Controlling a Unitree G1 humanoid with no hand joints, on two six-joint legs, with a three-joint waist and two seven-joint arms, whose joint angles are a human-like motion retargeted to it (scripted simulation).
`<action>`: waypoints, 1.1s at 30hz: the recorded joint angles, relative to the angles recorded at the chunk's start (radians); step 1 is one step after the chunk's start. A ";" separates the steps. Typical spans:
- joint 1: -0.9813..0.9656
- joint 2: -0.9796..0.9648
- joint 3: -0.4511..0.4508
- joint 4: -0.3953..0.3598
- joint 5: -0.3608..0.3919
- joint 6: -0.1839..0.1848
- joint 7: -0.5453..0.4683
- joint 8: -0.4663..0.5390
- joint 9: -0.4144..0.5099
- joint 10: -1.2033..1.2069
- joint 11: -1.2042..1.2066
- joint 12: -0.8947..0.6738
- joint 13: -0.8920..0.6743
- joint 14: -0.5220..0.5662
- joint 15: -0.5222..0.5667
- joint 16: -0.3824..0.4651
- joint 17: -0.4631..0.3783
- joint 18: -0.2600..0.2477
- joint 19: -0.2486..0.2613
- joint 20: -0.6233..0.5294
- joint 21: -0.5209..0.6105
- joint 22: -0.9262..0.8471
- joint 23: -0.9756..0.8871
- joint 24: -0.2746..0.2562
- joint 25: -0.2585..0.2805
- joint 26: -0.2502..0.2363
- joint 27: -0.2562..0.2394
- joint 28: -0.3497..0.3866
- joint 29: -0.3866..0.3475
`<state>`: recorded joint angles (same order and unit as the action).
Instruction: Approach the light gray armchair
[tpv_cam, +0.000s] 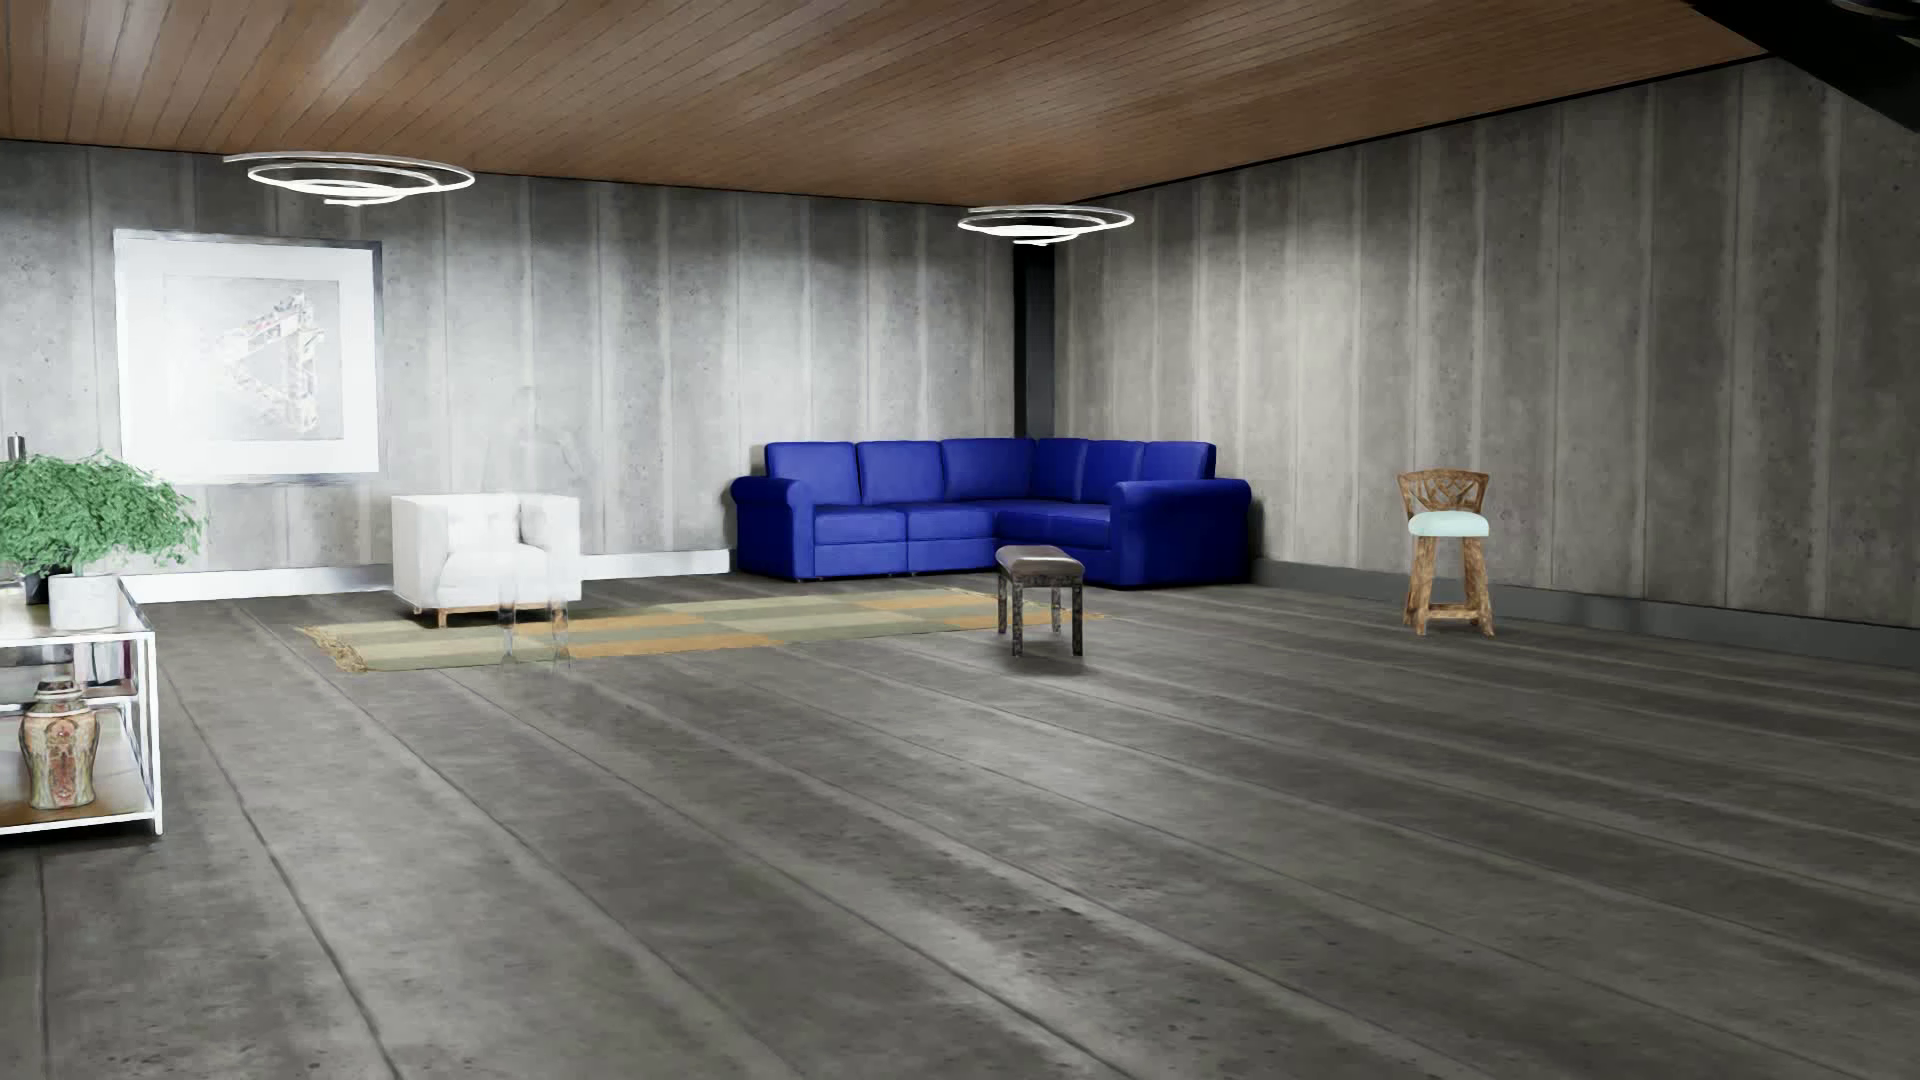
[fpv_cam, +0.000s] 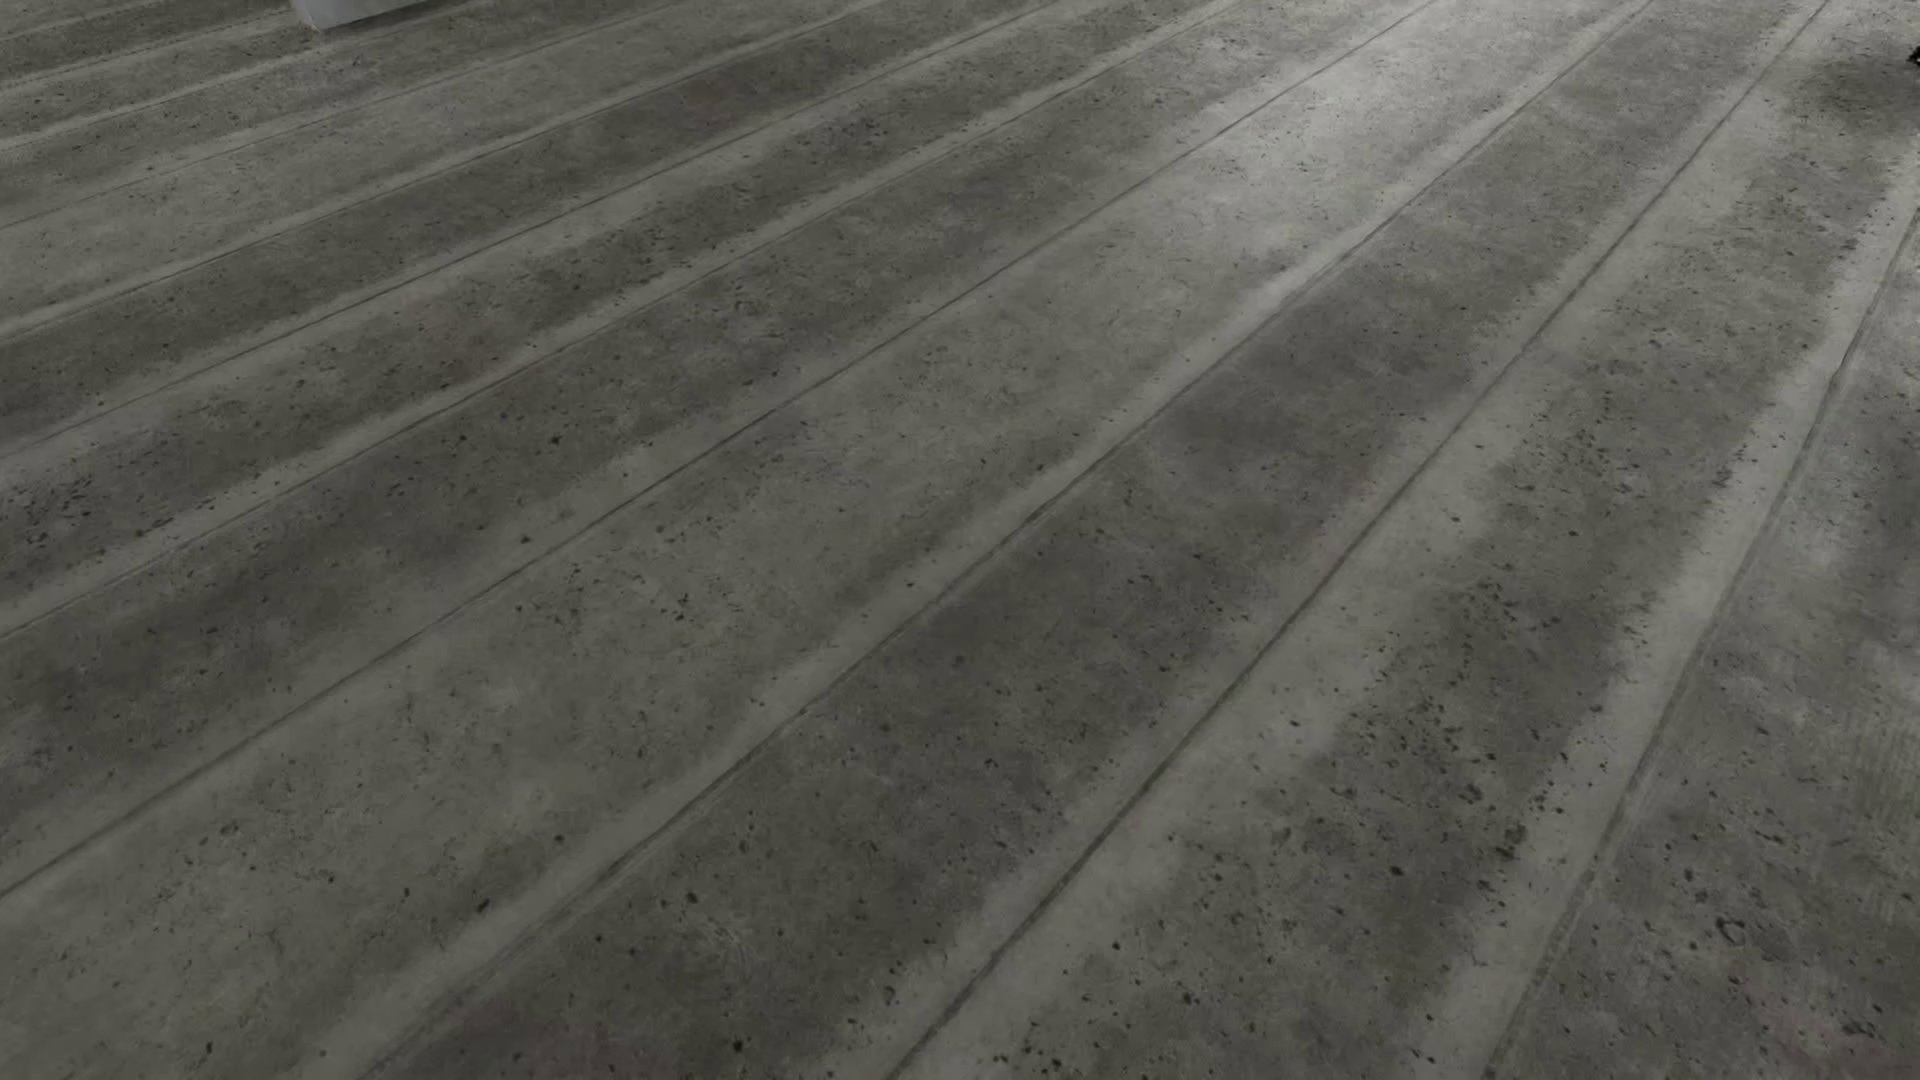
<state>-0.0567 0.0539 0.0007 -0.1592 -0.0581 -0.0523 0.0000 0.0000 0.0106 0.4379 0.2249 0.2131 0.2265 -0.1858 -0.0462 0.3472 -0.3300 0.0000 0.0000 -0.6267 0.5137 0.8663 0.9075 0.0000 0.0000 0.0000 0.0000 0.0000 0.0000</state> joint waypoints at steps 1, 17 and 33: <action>-0.014 0.001 0.002 -0.002 0.004 0.006 0.000 0.000 -0.001 0.010 -0.001 -0.005 0.000 0.034 -0.006 -0.002 -0.001 0.000 0.000 -0.004 -0.013 0.003 0.005 0.000 0.000 0.000 0.000 0.000 0.000; 0.370 -0.650 -0.267 0.033 -0.059 0.024 0.000 0.000 0.107 -0.042 0.432 -0.129 0.102 -0.323 -0.085 0.041 -0.016 0.000 0.000 0.013 -0.023 -0.204 0.063 0.000 0.000 0.000 0.000 0.000 0.000; -0.443 0.146 0.120 0.091 0.034 -0.038 0.000 0.000 0.105 0.076 0.273 0.085 -0.012 0.208 -0.361 0.036 -0.050 0.000 0.000 -0.037 -0.070 0.002 -0.184 0.000 0.000 0.000 0.000 0.000 0.000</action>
<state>-0.5000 0.1996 0.1209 -0.0678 -0.0243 -0.0899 0.0000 0.0000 0.1154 0.5136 0.4978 0.2976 0.2141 0.0222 -0.4070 0.3837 -0.3798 0.0000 0.0000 -0.6633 0.4441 0.8687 0.7239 0.0000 0.0000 0.0000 0.0000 0.0000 0.0000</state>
